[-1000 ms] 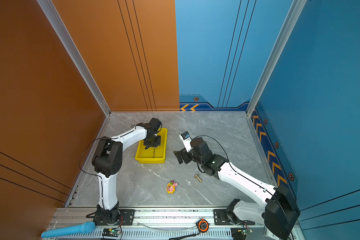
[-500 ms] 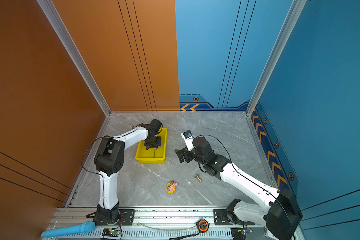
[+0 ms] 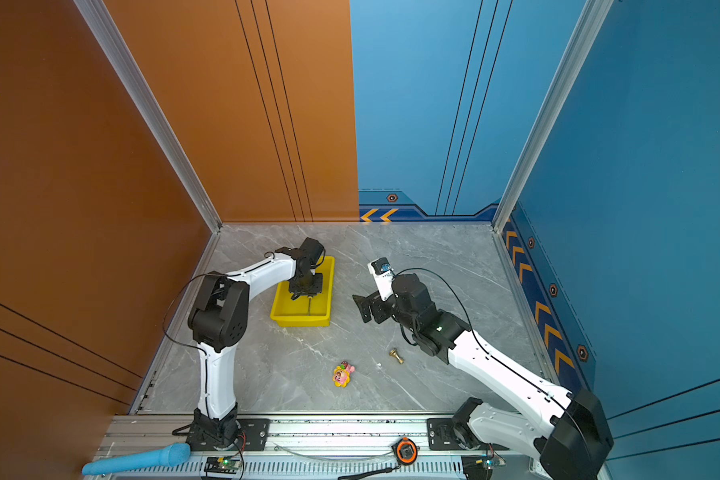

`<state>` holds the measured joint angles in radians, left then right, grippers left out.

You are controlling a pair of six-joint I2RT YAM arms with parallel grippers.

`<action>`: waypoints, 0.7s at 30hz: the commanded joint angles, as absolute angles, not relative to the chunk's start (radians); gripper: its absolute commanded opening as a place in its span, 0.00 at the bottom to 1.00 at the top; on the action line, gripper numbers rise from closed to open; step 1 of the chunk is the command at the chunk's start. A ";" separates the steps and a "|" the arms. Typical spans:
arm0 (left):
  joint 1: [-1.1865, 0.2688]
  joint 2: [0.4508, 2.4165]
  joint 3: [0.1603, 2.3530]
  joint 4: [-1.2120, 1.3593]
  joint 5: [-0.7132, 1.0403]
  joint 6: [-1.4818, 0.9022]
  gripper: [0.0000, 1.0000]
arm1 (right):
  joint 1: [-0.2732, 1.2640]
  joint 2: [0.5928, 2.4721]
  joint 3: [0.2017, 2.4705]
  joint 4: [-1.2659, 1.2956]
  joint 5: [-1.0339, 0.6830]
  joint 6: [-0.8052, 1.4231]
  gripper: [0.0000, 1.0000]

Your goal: Put the screwdriver in the bin

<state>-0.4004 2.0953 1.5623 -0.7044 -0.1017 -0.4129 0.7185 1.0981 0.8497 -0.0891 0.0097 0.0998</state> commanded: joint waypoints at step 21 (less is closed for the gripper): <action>-0.443 1.704 1.467 -0.719 -0.099 -0.397 0.85 | 0.715 0.864 0.755 -0.191 0.102 0.094 1.00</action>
<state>-0.4217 1.7645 1.5169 -0.6956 -0.1001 -0.4057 0.7185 0.9123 0.7776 -0.1406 0.0620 0.1001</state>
